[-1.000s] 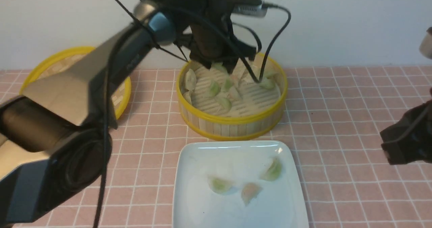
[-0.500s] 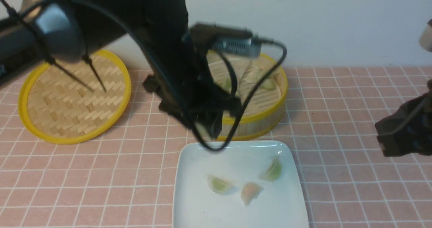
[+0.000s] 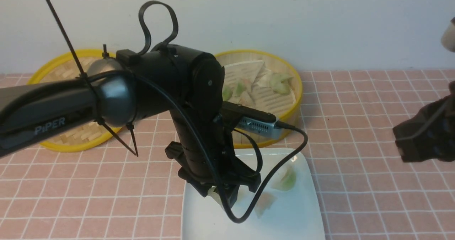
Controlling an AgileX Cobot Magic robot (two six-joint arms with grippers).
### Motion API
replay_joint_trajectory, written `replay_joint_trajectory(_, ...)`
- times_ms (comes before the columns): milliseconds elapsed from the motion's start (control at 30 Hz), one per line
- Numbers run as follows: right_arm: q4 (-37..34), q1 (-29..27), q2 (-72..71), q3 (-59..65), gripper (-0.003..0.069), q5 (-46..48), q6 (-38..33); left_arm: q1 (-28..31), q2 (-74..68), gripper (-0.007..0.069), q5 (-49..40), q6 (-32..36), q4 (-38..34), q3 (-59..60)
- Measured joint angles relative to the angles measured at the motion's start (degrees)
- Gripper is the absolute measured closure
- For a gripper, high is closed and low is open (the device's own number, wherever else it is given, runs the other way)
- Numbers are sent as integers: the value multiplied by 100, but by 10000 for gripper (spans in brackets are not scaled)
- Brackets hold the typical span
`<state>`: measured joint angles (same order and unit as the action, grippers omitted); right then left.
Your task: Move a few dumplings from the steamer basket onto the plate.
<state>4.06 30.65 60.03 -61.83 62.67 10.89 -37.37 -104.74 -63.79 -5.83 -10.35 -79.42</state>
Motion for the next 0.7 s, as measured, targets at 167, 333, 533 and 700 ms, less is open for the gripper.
replay_joint_trajectory(167, 0, 0, 0, 0, 673, 0, 82, 0, -5, 158, 11, 0, -26, 0)
replay_joint_trajectory(333, -40, 0, -175, 24, 673, 17, 131, 0, -11, 130, -2, 0, -26, -186)
replay_joint_trajectory(533, -99, 0, -1571, 816, 673, -1020, 252, 0, 458, 459, -14, 18, 74, -463)
replay_joint_trajectory(700, 8, 0, -3210, 2118, 673, -2952, 425, 0, 1776, 617, 184, -56, 495, -316)
